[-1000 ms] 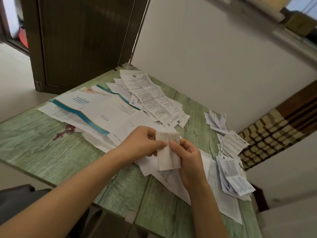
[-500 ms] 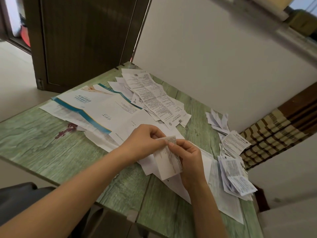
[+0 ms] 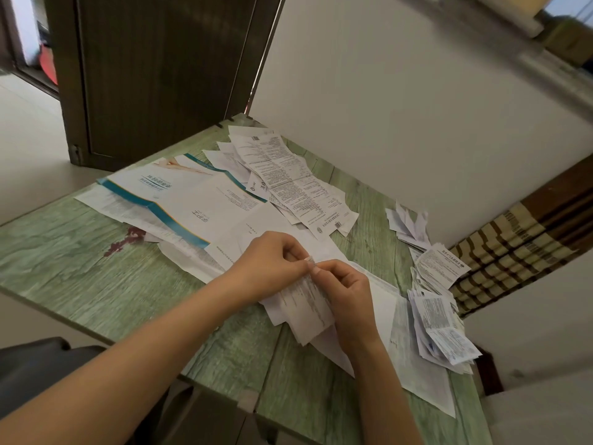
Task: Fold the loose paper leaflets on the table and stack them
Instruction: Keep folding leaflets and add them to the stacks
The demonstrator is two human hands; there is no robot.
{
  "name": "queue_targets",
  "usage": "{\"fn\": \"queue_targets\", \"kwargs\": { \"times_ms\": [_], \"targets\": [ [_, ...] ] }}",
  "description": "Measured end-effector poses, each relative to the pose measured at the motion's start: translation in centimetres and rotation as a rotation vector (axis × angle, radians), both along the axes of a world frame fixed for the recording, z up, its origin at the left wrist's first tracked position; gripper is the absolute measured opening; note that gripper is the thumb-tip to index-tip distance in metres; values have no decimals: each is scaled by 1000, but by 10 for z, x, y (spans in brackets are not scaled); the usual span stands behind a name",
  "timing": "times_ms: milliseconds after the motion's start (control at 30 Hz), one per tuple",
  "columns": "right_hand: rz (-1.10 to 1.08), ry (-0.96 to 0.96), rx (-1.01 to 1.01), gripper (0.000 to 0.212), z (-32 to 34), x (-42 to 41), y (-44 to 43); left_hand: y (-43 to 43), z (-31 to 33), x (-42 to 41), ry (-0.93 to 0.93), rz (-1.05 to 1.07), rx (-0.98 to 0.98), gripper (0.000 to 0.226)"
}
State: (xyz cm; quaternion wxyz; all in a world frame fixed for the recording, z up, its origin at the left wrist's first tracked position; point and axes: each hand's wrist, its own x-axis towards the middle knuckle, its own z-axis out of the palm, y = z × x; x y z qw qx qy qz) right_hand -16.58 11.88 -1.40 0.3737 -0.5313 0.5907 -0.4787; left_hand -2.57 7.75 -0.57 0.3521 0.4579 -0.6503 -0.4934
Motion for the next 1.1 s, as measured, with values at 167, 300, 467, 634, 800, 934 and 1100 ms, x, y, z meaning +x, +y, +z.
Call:
{"fn": "queue_targets", "kwargs": {
  "times_ms": [167, 300, 467, 634, 800, 934, 1100],
  "targets": [
    [40, 30, -21, 15, -1, 0, -1, 3, 3, 2, -119, 21, -178, 16],
    [36, 19, -29, 13, -1, 2, -3, 4, 1, 1, -113, 66, -255, 23],
    [-2, -20, -21, 11, 2, -3, -1, -11, 10, 18, -10, 265, -234, 10],
    [-68, -114, -41, 22, 2, -6, -1, -20, 17, 39, 85, 362, -202, 6],
    [31, -110, 28, 28, 0, 1, -3, -7, 7, 20, 44, 263, -173, 12],
    [37, -62, 20, 12, 1, 0, -1, -6, 5, 14, 28, 153, -142, 9],
    [70, -49, -3, 12, 2, -3, 0, -8, 8, 18, -133, 79, -180, 13]
  ]
}}
